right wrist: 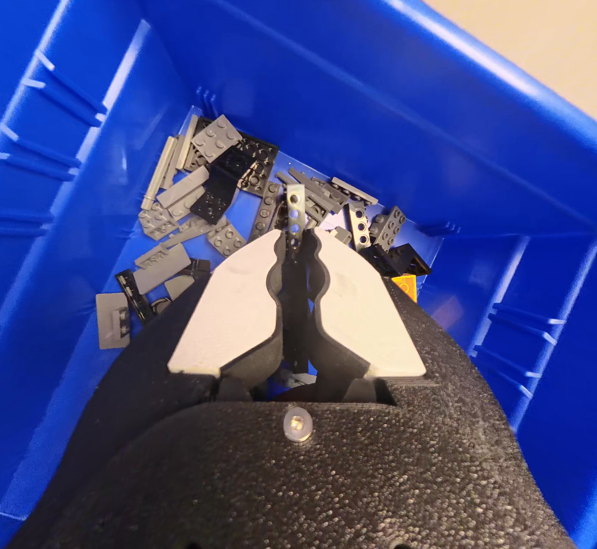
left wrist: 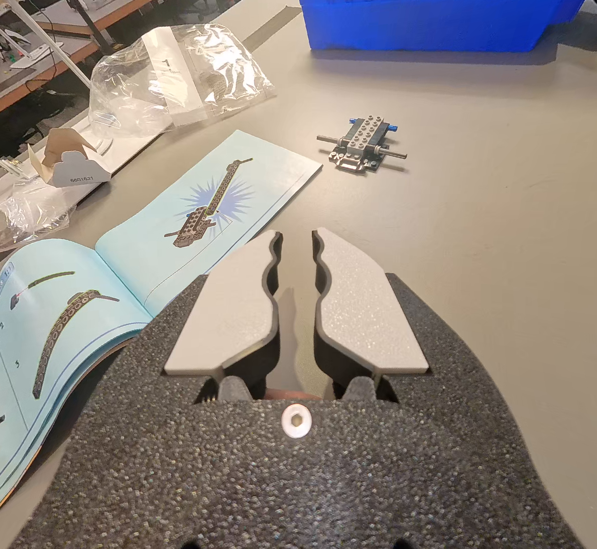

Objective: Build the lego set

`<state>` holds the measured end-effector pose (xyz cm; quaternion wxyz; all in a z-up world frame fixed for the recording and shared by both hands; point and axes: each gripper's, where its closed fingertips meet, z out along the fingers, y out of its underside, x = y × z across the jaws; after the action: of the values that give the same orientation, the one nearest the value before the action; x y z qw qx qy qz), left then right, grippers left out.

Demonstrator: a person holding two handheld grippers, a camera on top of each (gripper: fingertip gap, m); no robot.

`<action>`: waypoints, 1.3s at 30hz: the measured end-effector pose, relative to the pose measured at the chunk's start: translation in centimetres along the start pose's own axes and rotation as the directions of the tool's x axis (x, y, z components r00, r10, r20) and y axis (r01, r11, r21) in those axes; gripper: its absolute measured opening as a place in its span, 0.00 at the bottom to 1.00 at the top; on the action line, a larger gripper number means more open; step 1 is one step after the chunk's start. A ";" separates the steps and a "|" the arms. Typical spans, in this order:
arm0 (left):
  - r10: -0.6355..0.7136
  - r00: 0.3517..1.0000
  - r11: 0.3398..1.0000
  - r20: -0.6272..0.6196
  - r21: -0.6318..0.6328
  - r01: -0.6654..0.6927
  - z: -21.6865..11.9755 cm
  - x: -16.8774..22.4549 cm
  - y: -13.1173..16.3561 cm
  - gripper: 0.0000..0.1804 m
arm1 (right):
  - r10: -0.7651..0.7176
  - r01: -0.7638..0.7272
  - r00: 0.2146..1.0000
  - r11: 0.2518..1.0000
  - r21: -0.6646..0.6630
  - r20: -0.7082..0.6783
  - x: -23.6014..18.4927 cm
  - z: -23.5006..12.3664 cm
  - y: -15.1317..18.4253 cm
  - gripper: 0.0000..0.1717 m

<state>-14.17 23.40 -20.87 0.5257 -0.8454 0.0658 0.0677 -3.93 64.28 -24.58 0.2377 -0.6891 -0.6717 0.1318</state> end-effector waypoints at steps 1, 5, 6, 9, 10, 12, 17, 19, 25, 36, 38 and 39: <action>0.000 1.000 1.000 0.000 0.001 0.000 0.0 0.0 0.0 0.10 | -0.010 0.010 1.000 1.000 -0.003 -0.019 0.2 -0.2 -0.1 0.07; 0.004 1.000 1.000 0.003 -0.004 -0.004 0.0 0.0 0.1 0.10 | -0.091 0.088 0.986 0.996 -0.027 -0.141 0.8 -2.2 -1.3 0.07; 0.004 1.000 1.000 0.003 -0.006 -0.004 0.0 0.0 0.1 0.10 | -0.115 0.112 0.979 0.993 -0.027 -0.170 0.7 -2.9 -1.9 0.07; 0.006 1.000 1.000 0.006 -0.003 -0.006 0.0 0.0 0.1 0.10 | -0.207 0.207 0.942 0.978 -0.031 -0.264 -0.4 -5.3 -4.2 0.07; 0.008 1.000 1.000 0.007 -0.002 -0.008 0.0 0.0 0.1 0.10 | -0.245 0.247 0.923 0.968 -0.032 -0.298 -1.1 -6.2 -5.1 0.07; 0.013 1.000 1.000 0.011 -0.005 -0.013 -0.1 0.0 0.1 0.10 | -0.320 0.332 0.876 0.943 -0.030 -0.361 -3.0 -8.1 -7.2 0.07; 0.007 1.000 1.000 0.021 -0.007 -0.007 -0.2 -0.2 0.2 0.10 | -0.480 0.541 0.766 0.841 0.027 -0.428 -10.8 -11.6 -12.1 0.07; -0.001 1.000 1.000 0.026 -0.006 0.001 -0.2 -0.4 0.2 0.10 | -0.532 0.607 0.740 0.792 0.067 -0.412 -14.5 -12.3 -13.4 0.07; -0.032 0.999 0.999 0.034 0.010 0.032 -0.4 -0.8 0.1 0.10 | -0.692 0.705 0.707 0.672 0.227 -0.148 -26.8 -10.6 -13.5 0.07; -0.249 0.967 0.968 0.048 0.049 0.247 -1.4 -3.2 0.4 0.09 | -0.726 0.713 0.632 0.682 0.161 0.273 -39.1 -2.2 -7.8 0.07; -0.258 0.965 0.966 0.052 0.038 0.256 -1.4 -3.3 0.6 0.09 | -0.721 0.716 0.632 0.683 0.143 0.284 -39.6 -1.2 -7.3 0.07; -0.257 0.965 0.966 0.053 0.034 0.256 -1.4 -3.3 0.7 0.10 | -0.724 0.720 0.629 0.680 0.138 0.285 -39.7 -0.9 -7.1 0.07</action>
<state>-17.44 21.99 -20.27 0.5430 -0.8374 -0.0583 0.0222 -12.14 24.76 -25.70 0.1636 -0.3308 -0.9191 0.1381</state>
